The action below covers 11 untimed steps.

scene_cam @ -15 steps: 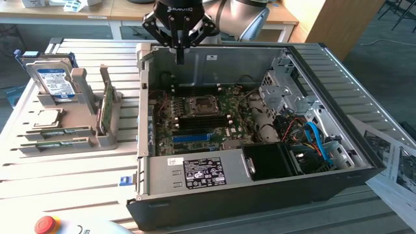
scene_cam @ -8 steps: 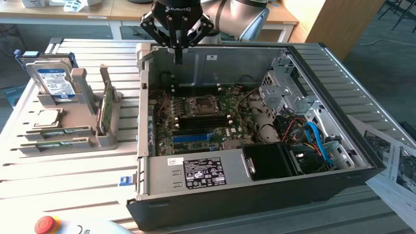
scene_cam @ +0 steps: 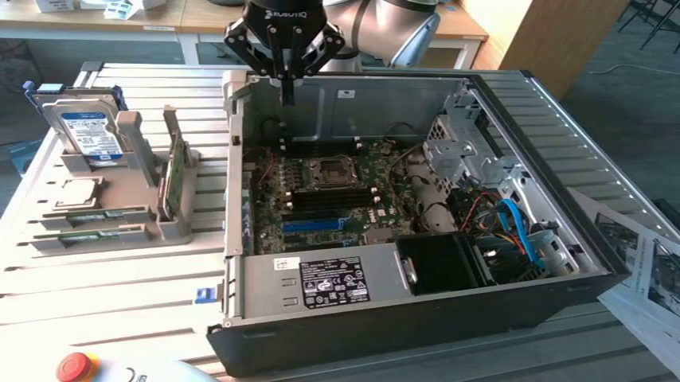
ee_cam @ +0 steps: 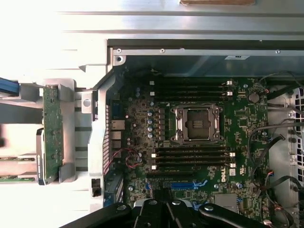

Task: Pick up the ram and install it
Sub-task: 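Reach for the ram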

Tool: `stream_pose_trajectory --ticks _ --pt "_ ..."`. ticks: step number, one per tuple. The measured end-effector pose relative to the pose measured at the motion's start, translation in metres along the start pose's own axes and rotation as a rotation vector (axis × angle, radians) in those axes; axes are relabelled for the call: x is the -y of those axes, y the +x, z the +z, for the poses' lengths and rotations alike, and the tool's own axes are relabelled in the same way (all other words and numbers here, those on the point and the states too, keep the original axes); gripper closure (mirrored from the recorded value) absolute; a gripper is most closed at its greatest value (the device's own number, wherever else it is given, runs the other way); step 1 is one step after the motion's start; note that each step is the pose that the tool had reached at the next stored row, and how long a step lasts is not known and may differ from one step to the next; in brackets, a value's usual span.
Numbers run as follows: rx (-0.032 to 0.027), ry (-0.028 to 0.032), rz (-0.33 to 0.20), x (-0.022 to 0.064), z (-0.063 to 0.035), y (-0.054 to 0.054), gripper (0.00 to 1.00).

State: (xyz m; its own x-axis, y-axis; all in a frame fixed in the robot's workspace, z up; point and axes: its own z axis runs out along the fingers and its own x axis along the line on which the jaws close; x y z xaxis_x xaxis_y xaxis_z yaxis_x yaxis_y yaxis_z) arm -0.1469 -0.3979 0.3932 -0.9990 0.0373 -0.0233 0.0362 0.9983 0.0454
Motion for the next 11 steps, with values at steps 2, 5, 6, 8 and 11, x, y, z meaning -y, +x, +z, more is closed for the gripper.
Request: stream_pose_trajectory --ticks 2,5,6,8,11 --pt "0.0 0.0 0.0 -0.0001 0.0 0.0014 0.9" --pt "-0.0001 0.0 0.0 -0.0003 -0.0001 0.0036 0.9" --pt "0.0 0.0 0.0 -0.0004 -0.0001 0.0045 0.9" --pt "-0.0001 0.0 0.0 -0.0007 -0.0001 0.006 0.9" --pt "-0.0001 0.0001 0.0 -0.0014 -0.0002 0.0085 0.9"
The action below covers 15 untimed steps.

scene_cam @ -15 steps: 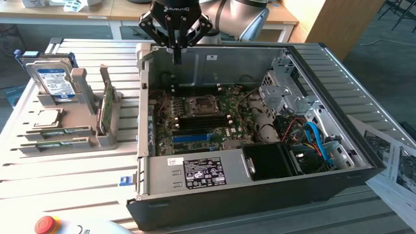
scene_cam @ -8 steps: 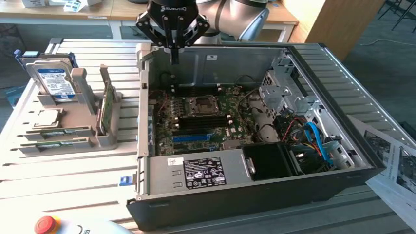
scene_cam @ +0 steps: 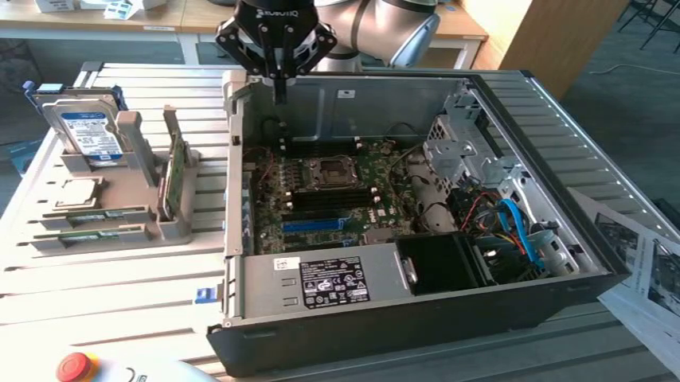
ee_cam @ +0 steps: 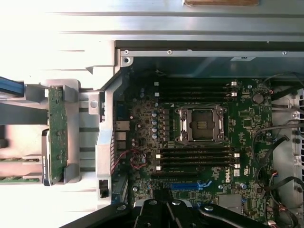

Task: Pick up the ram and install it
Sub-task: 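Reach for the ram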

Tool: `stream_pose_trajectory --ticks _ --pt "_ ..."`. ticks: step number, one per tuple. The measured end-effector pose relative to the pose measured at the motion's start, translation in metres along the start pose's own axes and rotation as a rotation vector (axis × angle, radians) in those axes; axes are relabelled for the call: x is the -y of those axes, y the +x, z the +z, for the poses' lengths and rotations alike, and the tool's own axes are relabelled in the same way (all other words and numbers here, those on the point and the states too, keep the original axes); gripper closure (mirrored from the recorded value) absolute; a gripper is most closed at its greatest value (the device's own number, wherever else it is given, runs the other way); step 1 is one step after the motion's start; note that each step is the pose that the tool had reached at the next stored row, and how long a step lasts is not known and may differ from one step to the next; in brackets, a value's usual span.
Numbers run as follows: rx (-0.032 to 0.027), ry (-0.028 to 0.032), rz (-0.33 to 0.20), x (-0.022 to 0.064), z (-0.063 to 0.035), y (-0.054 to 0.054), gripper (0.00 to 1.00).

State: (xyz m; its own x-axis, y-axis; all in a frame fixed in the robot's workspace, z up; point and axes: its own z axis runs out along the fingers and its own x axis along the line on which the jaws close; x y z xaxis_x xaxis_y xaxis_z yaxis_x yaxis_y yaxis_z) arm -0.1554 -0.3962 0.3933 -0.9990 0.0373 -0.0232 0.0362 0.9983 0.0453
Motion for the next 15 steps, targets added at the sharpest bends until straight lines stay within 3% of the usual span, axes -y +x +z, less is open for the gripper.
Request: stream_pose_trajectory --ticks 15 --pt "0.0001 0.0 0.0 -0.0015 -0.0002 0.014 0.9"
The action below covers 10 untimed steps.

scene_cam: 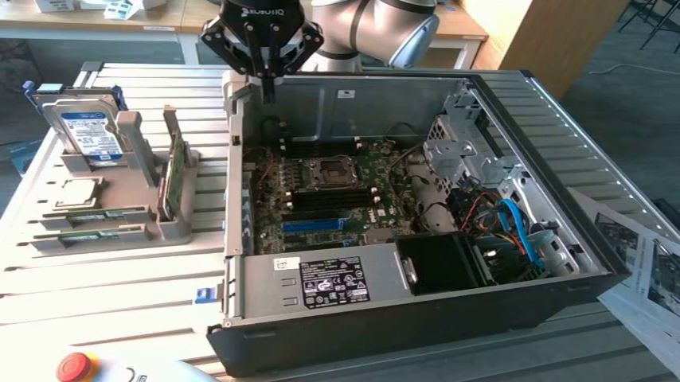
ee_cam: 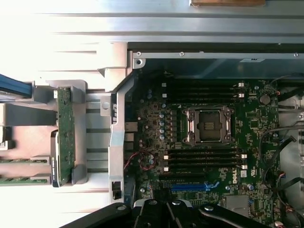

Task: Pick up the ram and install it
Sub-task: 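Reach for the ram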

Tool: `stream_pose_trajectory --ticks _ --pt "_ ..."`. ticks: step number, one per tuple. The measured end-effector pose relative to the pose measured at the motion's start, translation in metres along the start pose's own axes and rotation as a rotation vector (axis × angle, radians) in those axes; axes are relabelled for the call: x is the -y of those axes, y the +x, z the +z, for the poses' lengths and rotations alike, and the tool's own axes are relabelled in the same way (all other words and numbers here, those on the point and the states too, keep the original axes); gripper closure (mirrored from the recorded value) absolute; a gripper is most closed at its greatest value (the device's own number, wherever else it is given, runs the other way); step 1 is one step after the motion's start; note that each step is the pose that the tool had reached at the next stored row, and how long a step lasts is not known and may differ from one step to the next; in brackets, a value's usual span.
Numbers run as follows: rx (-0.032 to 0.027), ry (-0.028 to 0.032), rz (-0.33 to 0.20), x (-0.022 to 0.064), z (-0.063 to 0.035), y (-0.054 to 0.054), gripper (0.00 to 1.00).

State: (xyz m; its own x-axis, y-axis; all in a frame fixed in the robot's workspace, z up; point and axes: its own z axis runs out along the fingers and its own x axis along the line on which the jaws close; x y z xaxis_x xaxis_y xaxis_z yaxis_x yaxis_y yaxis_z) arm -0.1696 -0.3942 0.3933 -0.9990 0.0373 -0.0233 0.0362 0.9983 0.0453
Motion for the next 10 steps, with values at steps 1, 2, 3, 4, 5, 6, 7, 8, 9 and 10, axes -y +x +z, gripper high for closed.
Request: stream_pose_trajectory --ticks 1,2,3,4,5,6,7,8,9,10 --pt "0.0 0.0 0.0 -0.0001 0.0 0.0009 0.9" --pt "0.0 0.0 0.0 -0.0002 0.0 0.0019 0.9" --pt "0.0 0.0 0.0 -0.0003 -0.0001 0.0028 0.9" --pt "0.0001 -0.0001 0.0 -0.0004 0.0 0.0037 0.9" --pt "0.0 -0.0001 0.0 -0.0006 0.0 0.0046 0.9" --pt "0.0 0.0 0.0 -0.0008 -0.0001 0.0055 0.9" --pt "0.0 0.0 0.0 -0.001 -0.0001 0.0063 0.9" --pt "0.0 0.0 0.0 -0.0012 -0.0001 0.0071 0.9" --pt "0.0 0.0 0.0 -0.0014 -0.0001 0.0079 0.9" --pt "0.0 0.0 0.0 -0.0018 -0.0001 0.0087 0.9"
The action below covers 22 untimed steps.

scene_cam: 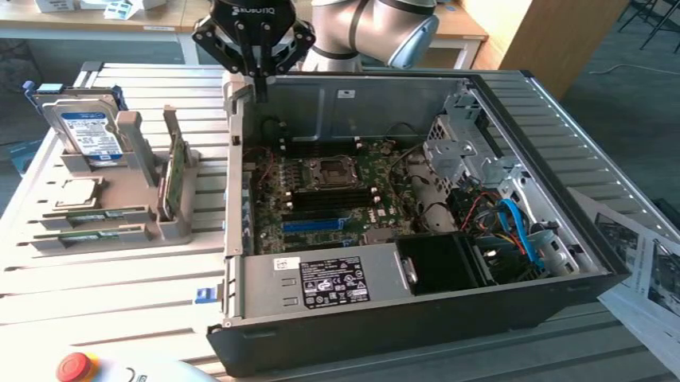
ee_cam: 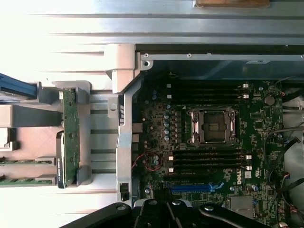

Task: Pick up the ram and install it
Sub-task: 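Reach for the ram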

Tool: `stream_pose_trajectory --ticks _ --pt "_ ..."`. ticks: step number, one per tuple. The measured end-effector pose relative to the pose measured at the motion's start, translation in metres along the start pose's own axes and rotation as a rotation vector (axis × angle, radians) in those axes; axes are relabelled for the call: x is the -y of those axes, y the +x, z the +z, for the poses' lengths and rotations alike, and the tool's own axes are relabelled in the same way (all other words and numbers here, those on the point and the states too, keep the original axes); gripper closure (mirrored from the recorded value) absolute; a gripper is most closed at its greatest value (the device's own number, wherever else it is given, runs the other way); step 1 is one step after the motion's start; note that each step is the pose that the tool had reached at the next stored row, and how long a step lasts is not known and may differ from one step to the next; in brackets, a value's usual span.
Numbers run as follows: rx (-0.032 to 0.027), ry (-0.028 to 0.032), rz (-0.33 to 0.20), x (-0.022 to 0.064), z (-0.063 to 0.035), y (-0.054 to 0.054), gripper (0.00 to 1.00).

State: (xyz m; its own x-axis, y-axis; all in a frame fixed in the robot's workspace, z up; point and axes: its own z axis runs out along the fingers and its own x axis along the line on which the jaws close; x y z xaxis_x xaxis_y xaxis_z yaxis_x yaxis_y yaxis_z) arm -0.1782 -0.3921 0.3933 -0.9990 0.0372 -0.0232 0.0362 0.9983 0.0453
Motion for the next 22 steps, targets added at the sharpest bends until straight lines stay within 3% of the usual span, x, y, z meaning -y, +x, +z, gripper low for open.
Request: stream_pose_trajectory --ticks 9,22 --pt "0.0 0.0 0.0 -0.0055 0.0002 0.008 0.9" --pt "0.0001 -0.0001 0.0 -0.0069 -0.0001 0.024 0.9"
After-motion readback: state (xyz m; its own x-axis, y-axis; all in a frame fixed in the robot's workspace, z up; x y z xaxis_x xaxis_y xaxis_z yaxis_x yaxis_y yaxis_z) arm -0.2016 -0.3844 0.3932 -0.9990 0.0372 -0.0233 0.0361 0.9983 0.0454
